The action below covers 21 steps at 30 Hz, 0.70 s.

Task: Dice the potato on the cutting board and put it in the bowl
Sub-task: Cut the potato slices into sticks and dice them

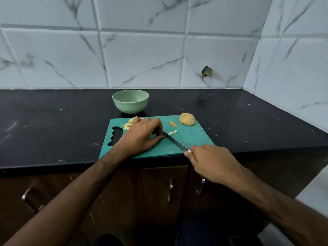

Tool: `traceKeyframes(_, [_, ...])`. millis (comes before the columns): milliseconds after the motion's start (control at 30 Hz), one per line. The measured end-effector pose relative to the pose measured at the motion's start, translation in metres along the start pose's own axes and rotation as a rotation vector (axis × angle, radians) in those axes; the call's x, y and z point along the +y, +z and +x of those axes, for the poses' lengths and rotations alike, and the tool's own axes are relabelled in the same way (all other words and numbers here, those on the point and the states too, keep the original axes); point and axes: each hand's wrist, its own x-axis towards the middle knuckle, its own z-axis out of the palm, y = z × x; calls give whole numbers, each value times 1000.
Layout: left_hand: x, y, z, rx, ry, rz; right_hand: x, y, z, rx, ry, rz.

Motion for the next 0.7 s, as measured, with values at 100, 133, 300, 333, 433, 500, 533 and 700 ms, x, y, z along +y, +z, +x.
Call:
traceKeyframes(100, [1,1,1,39,20,74,1,0,2,4,-12,-3])
traceKeyframes(133, [1,1,2,44,18,89,1,-1,2,-3,-18,-3])
traceKeyframes(300, [-2,3,2,54,-8,134,0,-4,-7,31,-65,-94])
traceKeyframes(333, [-2,3,2,49,-14,132,1,-5,-9,30,-62,-98])
traceKeyframes(433, [-1,3,2,27,-27,124,10,-12,-9,-27,-29,-56])
traceKeyframes(500, [0,3,2,12,-36,116,19,-20,-7,-73,3,-25])
traceKeyframes(533, [0,3,1,6,-38,110,23,-25,-7,-85,20,-11])
traceKeyframes(700, [0,3,2,-52,-25,65,49,-39,6,-79,91,172])
